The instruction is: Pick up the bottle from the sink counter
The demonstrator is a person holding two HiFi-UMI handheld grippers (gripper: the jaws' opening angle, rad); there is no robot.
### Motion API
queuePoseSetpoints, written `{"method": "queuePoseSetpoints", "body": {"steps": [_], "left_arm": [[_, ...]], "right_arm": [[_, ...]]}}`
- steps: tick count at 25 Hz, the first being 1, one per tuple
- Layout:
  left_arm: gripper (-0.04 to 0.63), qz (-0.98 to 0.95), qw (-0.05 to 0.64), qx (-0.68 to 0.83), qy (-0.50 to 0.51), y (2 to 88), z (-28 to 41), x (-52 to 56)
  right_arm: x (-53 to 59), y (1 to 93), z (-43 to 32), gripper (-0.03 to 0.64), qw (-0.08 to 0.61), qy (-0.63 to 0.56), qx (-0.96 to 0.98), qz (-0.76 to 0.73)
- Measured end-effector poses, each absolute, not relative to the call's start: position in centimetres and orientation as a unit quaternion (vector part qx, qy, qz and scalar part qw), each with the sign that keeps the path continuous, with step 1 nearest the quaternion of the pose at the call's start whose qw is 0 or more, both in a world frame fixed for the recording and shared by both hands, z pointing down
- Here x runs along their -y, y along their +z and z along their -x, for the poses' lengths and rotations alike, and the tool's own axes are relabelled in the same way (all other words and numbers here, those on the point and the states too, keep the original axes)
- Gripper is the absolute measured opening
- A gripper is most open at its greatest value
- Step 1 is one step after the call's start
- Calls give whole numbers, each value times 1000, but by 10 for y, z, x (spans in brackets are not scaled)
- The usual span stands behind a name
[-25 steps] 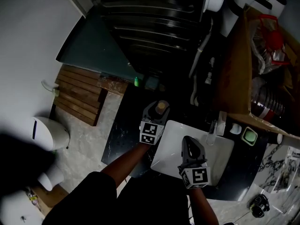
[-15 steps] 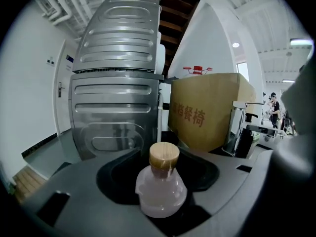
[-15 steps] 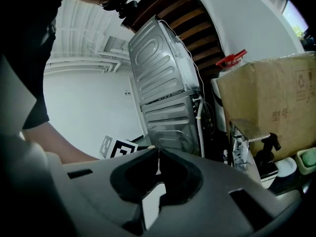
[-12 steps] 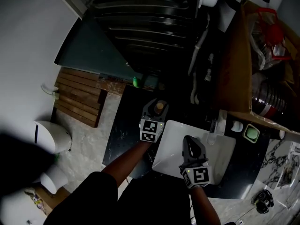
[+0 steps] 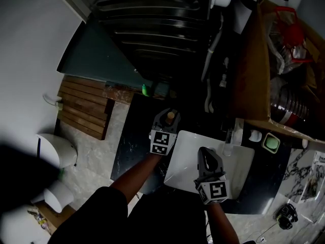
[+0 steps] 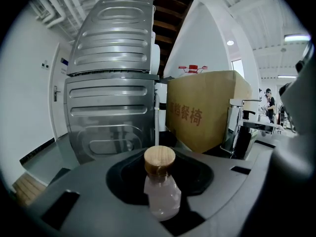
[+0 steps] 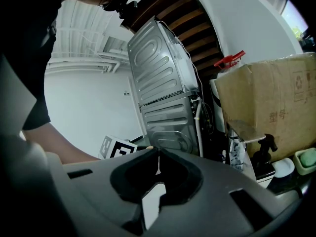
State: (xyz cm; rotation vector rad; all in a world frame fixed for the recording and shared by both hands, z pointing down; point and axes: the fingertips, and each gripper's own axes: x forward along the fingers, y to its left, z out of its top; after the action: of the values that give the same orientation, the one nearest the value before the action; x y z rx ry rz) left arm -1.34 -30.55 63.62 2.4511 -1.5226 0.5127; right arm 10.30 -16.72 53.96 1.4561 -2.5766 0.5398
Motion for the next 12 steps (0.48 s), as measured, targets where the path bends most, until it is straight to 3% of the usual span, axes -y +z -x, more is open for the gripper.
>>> {"method": "queuePoseSetpoints", "body": {"steps": [12], "left_arm": [[121,-832,101,517,173,636,19,298]], "right_arm": [[166,532,-101,38,71,172,856,-482]]}}
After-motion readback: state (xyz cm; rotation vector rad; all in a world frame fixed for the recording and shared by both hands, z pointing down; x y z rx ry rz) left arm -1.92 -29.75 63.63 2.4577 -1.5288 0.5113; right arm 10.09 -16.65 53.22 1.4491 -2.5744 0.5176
